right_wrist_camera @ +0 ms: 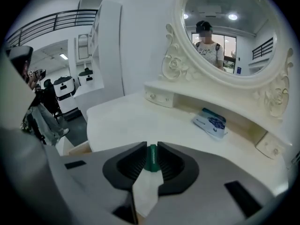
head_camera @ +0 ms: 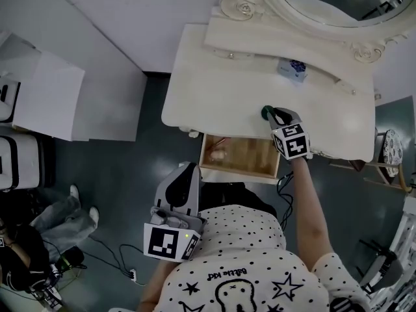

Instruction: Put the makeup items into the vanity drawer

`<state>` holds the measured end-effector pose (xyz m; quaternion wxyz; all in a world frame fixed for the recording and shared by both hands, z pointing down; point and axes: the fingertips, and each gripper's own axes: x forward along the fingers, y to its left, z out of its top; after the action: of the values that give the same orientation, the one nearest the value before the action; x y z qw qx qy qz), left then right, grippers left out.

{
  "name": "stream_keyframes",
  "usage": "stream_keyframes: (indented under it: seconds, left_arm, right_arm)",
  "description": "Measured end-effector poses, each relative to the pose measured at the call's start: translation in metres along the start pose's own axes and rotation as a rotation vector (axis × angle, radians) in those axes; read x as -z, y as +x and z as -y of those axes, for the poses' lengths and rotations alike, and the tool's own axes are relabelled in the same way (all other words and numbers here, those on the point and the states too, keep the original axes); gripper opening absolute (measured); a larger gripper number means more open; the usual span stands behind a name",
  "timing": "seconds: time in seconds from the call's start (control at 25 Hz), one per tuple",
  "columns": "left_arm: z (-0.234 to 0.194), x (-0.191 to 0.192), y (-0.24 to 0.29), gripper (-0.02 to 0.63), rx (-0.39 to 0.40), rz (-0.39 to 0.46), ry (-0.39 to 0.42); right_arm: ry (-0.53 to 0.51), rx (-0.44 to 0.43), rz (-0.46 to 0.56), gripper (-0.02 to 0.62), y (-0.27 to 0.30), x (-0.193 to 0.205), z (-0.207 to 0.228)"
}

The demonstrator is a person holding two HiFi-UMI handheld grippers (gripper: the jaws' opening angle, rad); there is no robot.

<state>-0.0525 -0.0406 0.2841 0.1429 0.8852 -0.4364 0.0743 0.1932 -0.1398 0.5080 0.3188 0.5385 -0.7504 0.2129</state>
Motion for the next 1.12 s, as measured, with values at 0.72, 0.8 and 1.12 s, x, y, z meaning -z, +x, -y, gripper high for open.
stream_keyframes:
  seconds: [0.72,0.8,1.12]
  left_arm:
    - [-0.017,0.001,-0.004,-0.003,-0.05,-0.01,-0.014]
    - [-0.018,0.002,-0.003,-0.003,-0.046,-0.009,-0.013]
    - [-0.016,0.002,0.003,-0.004,0.001,-0.005,-0.019]
  right_arm:
    - [0.047,0.005,-0.097,0.014,0.035,0.021,0.004]
    - [0.055,0.007,-0.092,0.012,0.033,0.02,0.004]
    - [0.136,0.067,0.025,0.009,-0.004,-0.004,0.008]
